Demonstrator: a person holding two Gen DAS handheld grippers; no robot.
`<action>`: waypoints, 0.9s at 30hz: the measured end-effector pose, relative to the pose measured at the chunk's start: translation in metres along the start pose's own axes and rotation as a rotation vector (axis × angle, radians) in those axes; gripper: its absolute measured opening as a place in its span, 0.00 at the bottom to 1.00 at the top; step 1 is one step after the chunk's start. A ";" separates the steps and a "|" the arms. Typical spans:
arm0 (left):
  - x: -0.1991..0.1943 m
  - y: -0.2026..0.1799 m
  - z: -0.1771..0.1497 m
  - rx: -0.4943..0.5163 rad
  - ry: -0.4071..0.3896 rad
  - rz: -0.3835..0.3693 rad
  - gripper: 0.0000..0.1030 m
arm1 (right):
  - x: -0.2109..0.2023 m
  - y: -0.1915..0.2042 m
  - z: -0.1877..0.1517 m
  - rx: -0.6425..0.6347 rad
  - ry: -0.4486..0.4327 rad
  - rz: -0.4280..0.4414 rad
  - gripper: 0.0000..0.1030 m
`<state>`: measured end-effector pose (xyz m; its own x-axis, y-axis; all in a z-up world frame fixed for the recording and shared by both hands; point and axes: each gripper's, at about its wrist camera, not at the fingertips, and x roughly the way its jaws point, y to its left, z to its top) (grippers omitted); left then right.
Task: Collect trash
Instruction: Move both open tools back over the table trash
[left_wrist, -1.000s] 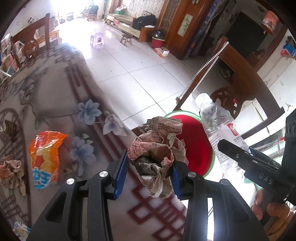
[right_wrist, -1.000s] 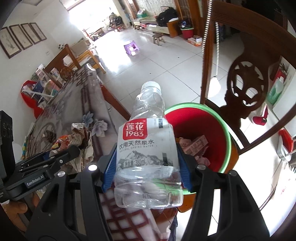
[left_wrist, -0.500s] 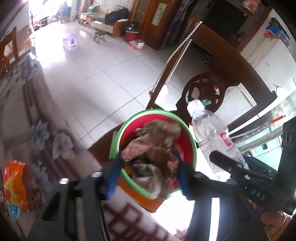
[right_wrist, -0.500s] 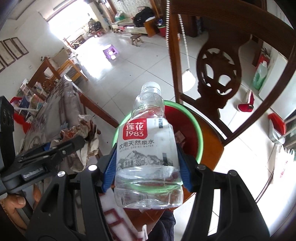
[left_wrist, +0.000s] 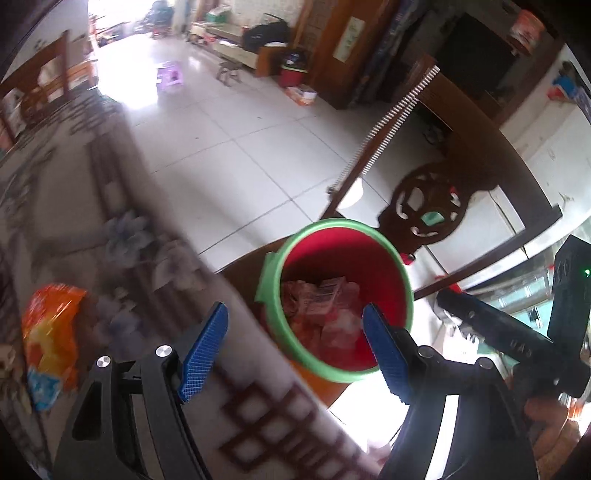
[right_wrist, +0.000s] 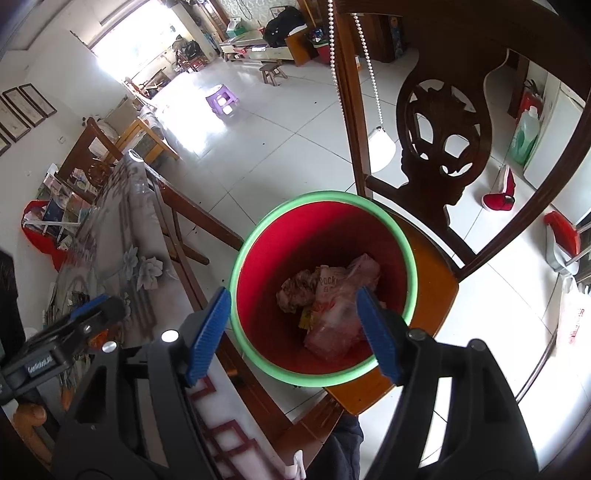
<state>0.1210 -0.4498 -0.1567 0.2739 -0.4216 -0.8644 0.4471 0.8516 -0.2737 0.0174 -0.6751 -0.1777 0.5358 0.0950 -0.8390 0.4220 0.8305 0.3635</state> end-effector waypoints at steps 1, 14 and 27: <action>-0.006 0.007 -0.005 -0.025 -0.009 0.006 0.70 | 0.000 0.002 0.000 -0.002 0.001 0.001 0.67; -0.051 0.058 -0.048 -0.162 -0.067 0.029 0.70 | 0.010 0.079 -0.011 -0.146 0.030 0.064 0.69; -0.119 0.163 -0.097 -0.253 -0.150 0.091 0.70 | 0.011 0.182 -0.068 -0.298 0.065 0.087 0.70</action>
<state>0.0787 -0.2305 -0.1395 0.4340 -0.3653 -0.8235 0.1935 0.9306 -0.3107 0.0502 -0.4854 -0.1485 0.5090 0.1997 -0.8373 0.1383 0.9411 0.3085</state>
